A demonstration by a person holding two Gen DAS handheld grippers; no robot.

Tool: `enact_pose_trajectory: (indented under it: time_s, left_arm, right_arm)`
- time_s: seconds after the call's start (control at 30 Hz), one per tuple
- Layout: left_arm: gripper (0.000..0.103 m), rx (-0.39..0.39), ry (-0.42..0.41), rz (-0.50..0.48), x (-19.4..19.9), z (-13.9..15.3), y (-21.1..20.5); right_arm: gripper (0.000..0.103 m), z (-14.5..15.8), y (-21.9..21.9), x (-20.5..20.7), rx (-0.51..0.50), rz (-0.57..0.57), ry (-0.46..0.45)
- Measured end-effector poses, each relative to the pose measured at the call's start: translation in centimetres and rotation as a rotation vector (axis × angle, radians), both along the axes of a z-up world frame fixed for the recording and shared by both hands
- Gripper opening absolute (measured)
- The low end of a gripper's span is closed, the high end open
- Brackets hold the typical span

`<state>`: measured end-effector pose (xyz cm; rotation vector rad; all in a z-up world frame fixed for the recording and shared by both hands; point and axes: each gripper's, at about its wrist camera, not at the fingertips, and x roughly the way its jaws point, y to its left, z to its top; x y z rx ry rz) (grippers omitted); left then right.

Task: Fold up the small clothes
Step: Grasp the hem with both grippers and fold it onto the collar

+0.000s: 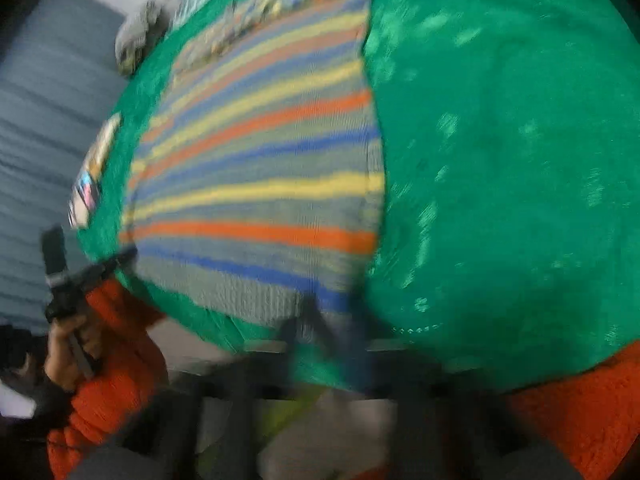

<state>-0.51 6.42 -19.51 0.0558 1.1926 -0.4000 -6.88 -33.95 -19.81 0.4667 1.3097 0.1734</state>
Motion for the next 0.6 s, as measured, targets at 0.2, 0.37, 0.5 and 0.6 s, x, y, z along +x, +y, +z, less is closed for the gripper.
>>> enact_pose_trajectory:
  time_s: [0.2,0.37,0.5,0.6]
  left_arm:
    - [0.004,-0.168,0.064,-0.002,1.7,3.1,1.1]
    - [0.005,-0.306,0.057,0.021,11.0,8.2,1.3]
    - [0.007,-0.275,-0.074,0.056,22.5,11.8,-1.7]
    - [0.067,-0.255,-0.157,0.096,31.2,12.2,-4.4]
  right_arm:
    - [0.006,3.2,-1.0,0.4,0.067,-0.019,-0.041]
    - [0.006,7.6,-3.5,5.5,0.138,-0.04,-0.146]
    - [0.006,11.6,-6.3,16.6,0.097,-0.067,-0.286]
    - [0.014,12.8,-8.7,25.0,0.108,-0.162,-0.42]
